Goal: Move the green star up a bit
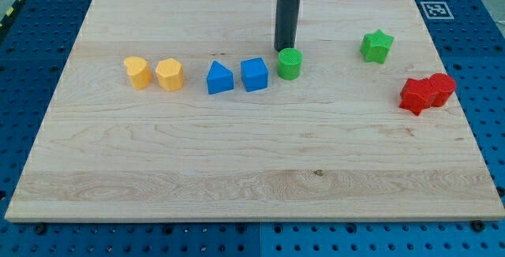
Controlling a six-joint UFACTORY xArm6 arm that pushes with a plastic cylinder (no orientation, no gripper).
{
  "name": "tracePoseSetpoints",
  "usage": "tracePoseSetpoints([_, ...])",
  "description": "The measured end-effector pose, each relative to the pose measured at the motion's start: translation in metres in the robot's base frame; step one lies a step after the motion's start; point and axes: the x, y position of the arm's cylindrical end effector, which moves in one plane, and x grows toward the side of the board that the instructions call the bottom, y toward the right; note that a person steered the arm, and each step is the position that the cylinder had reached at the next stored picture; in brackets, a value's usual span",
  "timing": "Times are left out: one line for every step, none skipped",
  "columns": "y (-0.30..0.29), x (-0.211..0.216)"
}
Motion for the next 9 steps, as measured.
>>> tracePoseSetpoints([0.011,0.020])
tracePoseSetpoints([0.012,0.023])
tracePoseSetpoints([0.012,0.005])
tracePoseSetpoints([0.012,-0.005])
tracePoseSetpoints([0.012,-0.012])
tracePoseSetpoints([0.015,-0.053])
tracePoseSetpoints([0.055,-0.085])
tracePoseSetpoints([0.118,-0.071])
tracePoseSetpoints([0.195,-0.059])
